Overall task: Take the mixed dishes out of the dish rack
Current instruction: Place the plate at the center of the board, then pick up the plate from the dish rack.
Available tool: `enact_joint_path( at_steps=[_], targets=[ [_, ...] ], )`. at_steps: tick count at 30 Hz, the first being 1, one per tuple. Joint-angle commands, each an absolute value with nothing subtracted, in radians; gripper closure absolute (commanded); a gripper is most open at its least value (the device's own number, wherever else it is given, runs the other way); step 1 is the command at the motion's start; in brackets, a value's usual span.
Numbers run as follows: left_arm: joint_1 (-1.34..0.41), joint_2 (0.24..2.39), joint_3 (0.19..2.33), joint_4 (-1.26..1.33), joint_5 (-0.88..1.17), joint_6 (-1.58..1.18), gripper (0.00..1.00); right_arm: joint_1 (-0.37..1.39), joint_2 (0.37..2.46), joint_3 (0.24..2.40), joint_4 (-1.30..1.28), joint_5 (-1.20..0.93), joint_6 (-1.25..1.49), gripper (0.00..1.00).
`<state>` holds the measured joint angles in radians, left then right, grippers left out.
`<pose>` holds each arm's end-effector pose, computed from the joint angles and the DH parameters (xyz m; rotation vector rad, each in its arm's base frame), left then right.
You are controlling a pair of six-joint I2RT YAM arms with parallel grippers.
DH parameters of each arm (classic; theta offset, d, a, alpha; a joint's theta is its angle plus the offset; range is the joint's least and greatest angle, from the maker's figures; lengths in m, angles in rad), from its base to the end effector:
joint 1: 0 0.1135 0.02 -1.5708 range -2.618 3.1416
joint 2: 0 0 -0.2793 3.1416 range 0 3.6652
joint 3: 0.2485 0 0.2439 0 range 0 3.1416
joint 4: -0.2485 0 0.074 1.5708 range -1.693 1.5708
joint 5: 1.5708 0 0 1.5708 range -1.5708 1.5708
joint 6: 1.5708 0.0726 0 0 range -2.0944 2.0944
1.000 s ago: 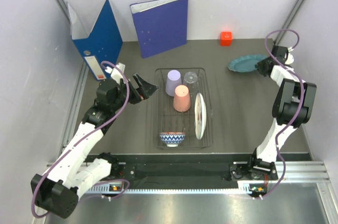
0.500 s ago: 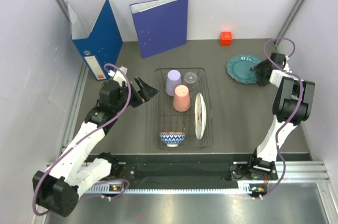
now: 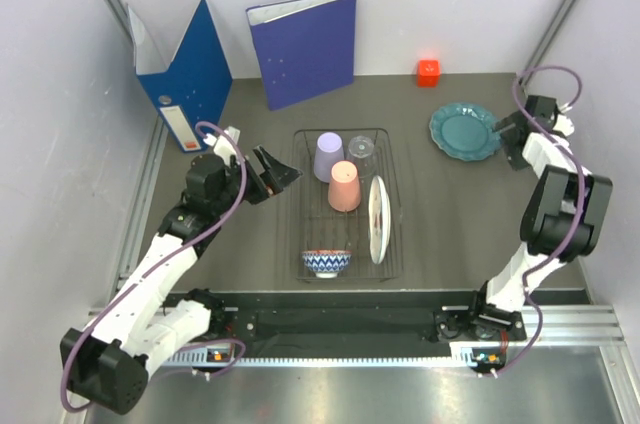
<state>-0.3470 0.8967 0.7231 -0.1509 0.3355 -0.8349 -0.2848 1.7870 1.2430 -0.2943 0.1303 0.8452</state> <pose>0.2025 -0.0987 0.3045 -0.2497 2.0229 -1.0947 0.3917 -0.1245 0.2067 1.3366 1.9961 0.1042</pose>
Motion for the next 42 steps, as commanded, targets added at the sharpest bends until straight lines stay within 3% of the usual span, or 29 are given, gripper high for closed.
enact_joint_path(
  at_steps=[1, 4, 9, 14, 18, 23, 28, 42],
  targets=[
    [-0.35, 0.861, 0.709, -0.12, 0.344, -0.815, 0.01, -0.282, 1.544, 1.22, -0.305, 0.209, 0.839, 0.13],
    [-0.35, 0.851, 0.701, -0.109, 0.356, -0.81, 0.01, -0.2, 1.401, 1.244, -0.308, 0.238, 0.767, 0.14],
    [-0.35, 0.844, 0.678, -0.071, 0.367, -0.836, 0.01, 0.164, 1.252, 1.313, -0.432, 0.388, 0.554, 0.15],
    [-0.35, 0.81, 0.655, -0.109, 0.316, -0.844, 0.01, 0.536, 1.161, 1.279, -0.603, 0.691, 0.477, 0.16],
    [-0.35, 0.773, 0.626, -0.129, 0.278, -0.844, 0.01, 0.731, 1.095, 1.259, -0.741, 0.863, 0.53, 0.18],
    [-0.35, 0.77, 0.63, -0.169, 0.253, -0.847, 0.01, 1.001, 1.159, 1.408, -1.053, 1.003, 0.687, 0.19],
    [-0.354, 0.778, 0.666, -0.227, 0.21, -0.841, 0.01, 1.254, 1.367, 1.575, -1.417, 1.152, 0.969, 0.19],
    [-0.36, 0.752, 0.646, -0.253, 0.196, -0.845, 0.01, 1.281, 1.42, 1.483, -1.413, 1.089, 1.019, 0.27]
  ],
)
